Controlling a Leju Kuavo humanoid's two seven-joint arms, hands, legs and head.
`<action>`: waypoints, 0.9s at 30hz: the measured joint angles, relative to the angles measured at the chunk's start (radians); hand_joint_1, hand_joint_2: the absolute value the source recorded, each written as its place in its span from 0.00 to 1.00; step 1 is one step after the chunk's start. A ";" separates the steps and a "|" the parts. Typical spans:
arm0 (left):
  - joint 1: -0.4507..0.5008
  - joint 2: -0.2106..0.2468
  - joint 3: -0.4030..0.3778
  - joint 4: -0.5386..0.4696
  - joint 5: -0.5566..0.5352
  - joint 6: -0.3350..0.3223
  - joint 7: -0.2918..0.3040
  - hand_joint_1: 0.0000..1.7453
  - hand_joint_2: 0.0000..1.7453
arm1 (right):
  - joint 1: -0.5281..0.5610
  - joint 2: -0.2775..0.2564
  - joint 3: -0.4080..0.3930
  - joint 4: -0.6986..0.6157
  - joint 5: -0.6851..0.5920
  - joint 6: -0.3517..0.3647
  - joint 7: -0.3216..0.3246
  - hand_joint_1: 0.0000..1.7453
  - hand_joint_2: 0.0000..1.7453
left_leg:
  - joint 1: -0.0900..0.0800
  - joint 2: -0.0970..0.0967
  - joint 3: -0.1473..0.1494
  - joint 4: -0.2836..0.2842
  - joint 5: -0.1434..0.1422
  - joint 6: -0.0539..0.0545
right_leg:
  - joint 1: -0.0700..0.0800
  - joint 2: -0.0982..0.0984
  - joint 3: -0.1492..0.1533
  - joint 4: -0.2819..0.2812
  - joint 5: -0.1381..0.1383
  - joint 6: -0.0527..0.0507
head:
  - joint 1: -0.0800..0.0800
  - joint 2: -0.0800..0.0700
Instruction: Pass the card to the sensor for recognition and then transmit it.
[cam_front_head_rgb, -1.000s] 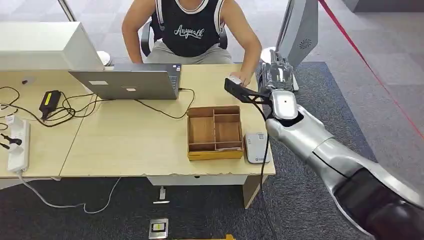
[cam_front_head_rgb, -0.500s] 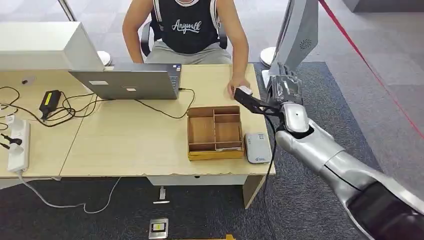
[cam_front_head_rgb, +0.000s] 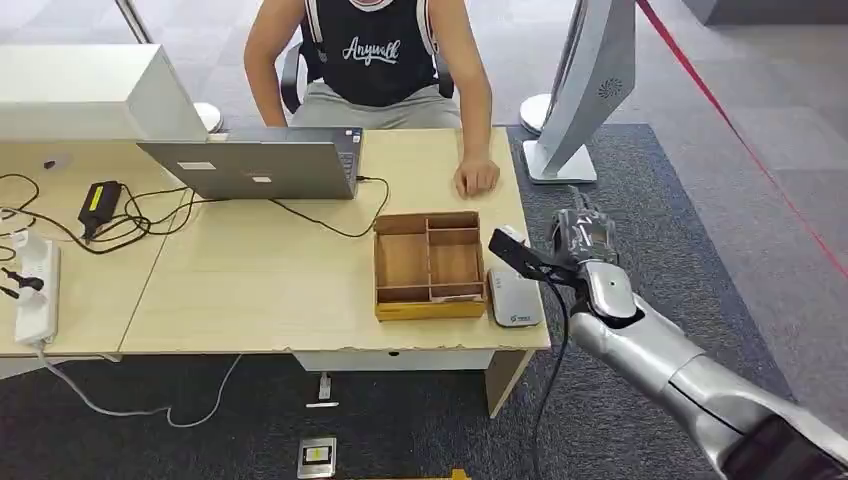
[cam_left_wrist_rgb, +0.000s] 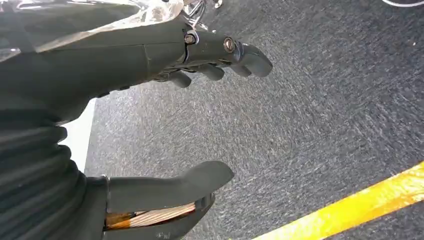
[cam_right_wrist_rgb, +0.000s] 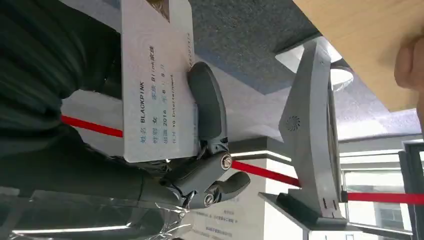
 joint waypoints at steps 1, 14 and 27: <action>0.000 0.000 0.002 0.000 -0.002 0.000 0.000 0.00 1.00 | 0.006 0.000 -0.003 0.000 -0.006 0.000 -0.005 1.00 1.00 | 0.000 0.000 0.000 0.000 0.000 0.000 | 0.000 0.000 0.000 0.000 0.000 0.000 | 0.000 0.000; -0.001 0.001 0.024 0.000 -0.012 0.005 -0.006 0.00 1.00 | 0.024 0.008 -0.004 0.006 -0.021 -0.003 -0.036 1.00 1.00 | 0.000 0.000 0.000 0.000 0.000 0.000 | 0.000 0.000 0.000 0.000 0.000 0.000 | 0.000 0.000; -0.001 0.002 0.033 0.000 -0.012 0.005 -0.006 0.00 1.00 | 0.025 0.010 -0.004 0.006 -0.021 -0.003 -0.036 1.00 1.00 | 0.000 0.000 0.000 0.000 0.000 0.000 | 0.000 0.000 0.000 0.000 0.000 0.000 | 0.000 0.000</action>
